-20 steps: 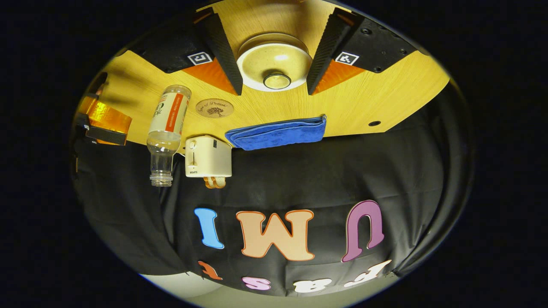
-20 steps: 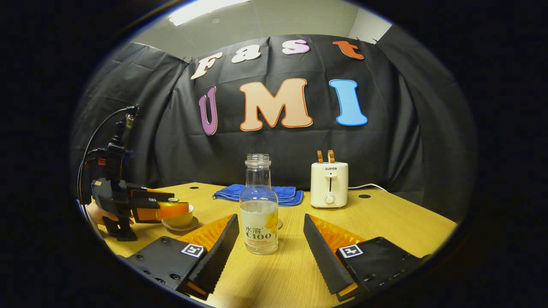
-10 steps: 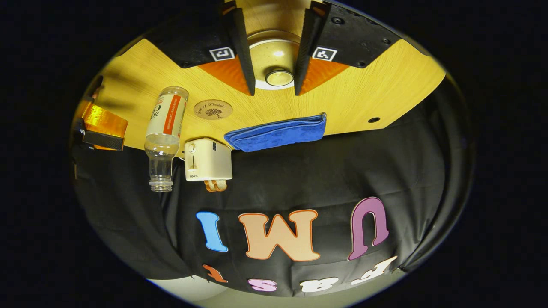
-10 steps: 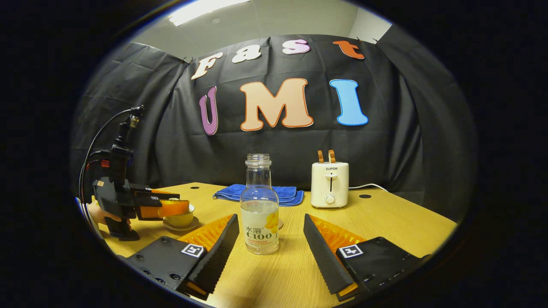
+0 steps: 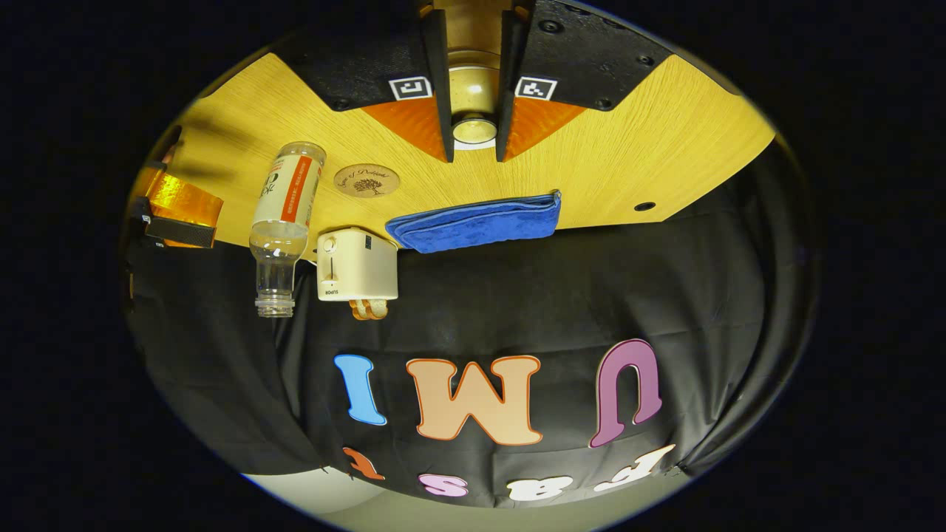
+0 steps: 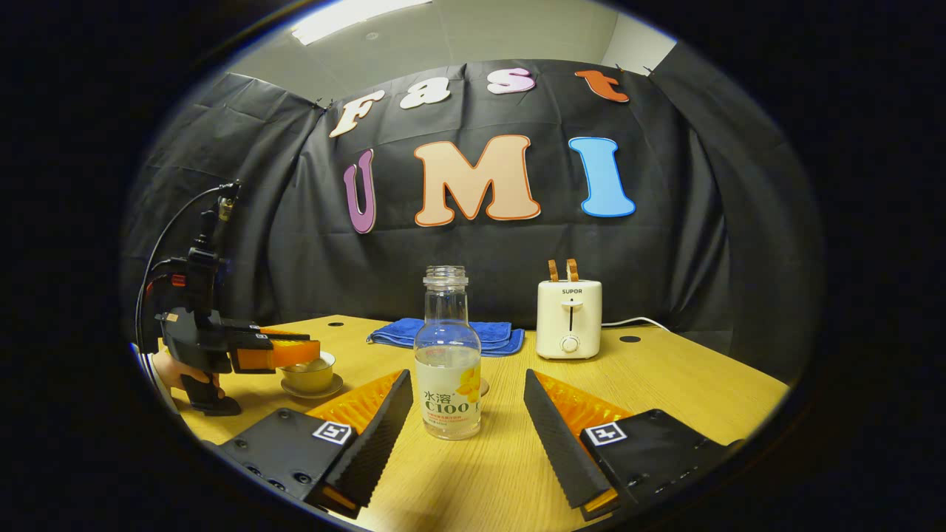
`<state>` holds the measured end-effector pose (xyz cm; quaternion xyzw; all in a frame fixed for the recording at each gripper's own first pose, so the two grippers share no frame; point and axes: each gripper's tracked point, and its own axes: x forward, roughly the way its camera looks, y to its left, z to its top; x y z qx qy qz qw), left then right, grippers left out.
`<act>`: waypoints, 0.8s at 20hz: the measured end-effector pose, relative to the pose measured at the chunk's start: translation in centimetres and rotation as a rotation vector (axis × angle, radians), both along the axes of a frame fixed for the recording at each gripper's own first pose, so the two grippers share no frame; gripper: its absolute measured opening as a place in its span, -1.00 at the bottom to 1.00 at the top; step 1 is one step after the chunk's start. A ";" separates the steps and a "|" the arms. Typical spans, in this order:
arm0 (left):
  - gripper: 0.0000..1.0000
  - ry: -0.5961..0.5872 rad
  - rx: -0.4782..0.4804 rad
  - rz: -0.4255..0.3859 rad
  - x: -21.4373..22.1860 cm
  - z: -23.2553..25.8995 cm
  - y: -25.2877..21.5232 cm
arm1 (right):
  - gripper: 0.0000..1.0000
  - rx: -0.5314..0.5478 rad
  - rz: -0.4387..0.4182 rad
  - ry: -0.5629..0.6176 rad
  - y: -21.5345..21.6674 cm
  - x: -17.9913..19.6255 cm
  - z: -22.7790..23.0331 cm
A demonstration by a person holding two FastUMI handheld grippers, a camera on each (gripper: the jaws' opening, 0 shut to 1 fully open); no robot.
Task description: Open the teacup lid with one hand, grasp the water bottle and pour water into the teacup with the other hand; after pouring, place the water bottle on the coaster and then close the teacup lid.
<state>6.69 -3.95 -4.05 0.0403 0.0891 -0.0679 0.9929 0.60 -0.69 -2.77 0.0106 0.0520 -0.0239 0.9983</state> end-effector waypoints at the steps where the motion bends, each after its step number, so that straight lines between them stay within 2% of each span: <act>1: -0.48 -0.006 -0.005 0.009 0.0 0.2 0.1 | 0.95 0.000 0.003 0.000 0.1 0.0 0.0; 3: -0.46 -0.022 -0.014 0.018 -0.1 0.4 0.4 | 1.00 0.000 0.007 0.001 0.1 0.1 -0.1; 7: -0.48 -0.040 -0.033 0.039 -0.3 0.6 0.9 | 0.89 0.000 0.008 0.000 0.1 0.0 -0.1; 11: -0.48 -0.062 -0.042 0.070 -1.4 1.0 2.1 | 0.95 0.002 0.021 0.002 0.3 0.1 -0.1; 12: -0.48 -0.073 -0.047 0.077 -1.8 1.2 2.4 | 0.89 0.003 0.029 0.001 0.5 0.1 0.0; 16: -0.48 -0.107 -0.044 0.114 -3.2 1.8 4.4 | 1.00 0.008 0.057 0.004 1.1 0.5 -0.1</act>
